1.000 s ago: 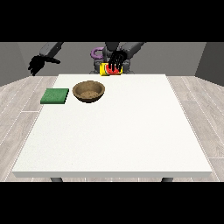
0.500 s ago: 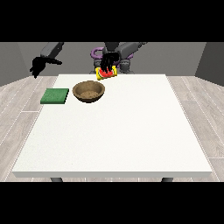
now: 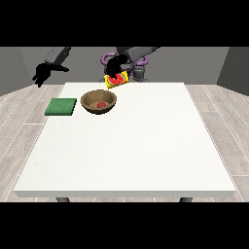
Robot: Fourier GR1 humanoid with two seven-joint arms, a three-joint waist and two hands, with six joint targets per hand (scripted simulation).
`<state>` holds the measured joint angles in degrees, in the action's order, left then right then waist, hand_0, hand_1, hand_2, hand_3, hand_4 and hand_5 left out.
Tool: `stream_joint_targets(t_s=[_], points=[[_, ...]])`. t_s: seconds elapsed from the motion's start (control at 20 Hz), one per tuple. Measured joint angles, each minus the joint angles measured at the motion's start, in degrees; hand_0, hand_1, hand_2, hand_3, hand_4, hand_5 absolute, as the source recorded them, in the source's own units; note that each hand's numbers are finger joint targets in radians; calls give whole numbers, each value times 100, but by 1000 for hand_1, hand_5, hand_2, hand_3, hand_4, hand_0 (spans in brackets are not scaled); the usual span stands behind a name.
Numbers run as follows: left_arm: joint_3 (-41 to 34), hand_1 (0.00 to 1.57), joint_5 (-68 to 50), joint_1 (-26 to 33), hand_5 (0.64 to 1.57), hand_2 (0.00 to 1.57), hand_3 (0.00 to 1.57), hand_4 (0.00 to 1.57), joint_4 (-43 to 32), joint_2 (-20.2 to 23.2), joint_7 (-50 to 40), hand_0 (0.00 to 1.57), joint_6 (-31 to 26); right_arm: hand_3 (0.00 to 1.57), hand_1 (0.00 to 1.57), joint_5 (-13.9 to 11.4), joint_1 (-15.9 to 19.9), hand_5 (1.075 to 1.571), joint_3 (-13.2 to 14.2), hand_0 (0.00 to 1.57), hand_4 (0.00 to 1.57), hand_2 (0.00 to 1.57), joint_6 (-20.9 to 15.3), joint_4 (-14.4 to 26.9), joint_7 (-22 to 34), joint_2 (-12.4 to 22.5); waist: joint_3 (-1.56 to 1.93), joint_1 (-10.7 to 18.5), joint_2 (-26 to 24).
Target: Pick the cup and pour the ball into the bowl, then pick the bowl and place it on the pad
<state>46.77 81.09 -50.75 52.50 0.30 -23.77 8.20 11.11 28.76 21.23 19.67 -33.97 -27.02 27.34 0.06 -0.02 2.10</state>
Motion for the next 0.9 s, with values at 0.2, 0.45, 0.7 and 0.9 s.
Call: stream_joint_targets(t_s=[0.2, 0.45, 0.7, 0.9], points=[[89, 1552, 354, -404, 1466, 1571, 1571, 1188, -31, 45, 144, 1552, -521, 211, 0, -25, 13, 1517, -30, 0, 0, 0, -72, 58, 32, -59, -1, -4, -117], [-173, 1499, 641, -622, 1457, 1571, 1571, 1209, 1, 68, 439, 1499, -849, 262, 0, -34, -42, 1528, -67, 0, 0, 0, -101, 36, 16, -83, -3, -14, -136], [-393, 0, 655, -433, 1364, 1571, 1571, 1324, 348, 10, 569, 0, -918, 0, 0, 53, -104, 1558, -41, 0, 474, 0, 69, 207, 157, -70, -5, 175, -131], [-1168, 415, 14, -57, 1565, 1571, 1571, 998, 826, 162, 553, 415, -232, 0, 0, 191, -149, 1558, 74, 0, 474, 0, 153, 269, 288, -2, -15, 527, -86]])
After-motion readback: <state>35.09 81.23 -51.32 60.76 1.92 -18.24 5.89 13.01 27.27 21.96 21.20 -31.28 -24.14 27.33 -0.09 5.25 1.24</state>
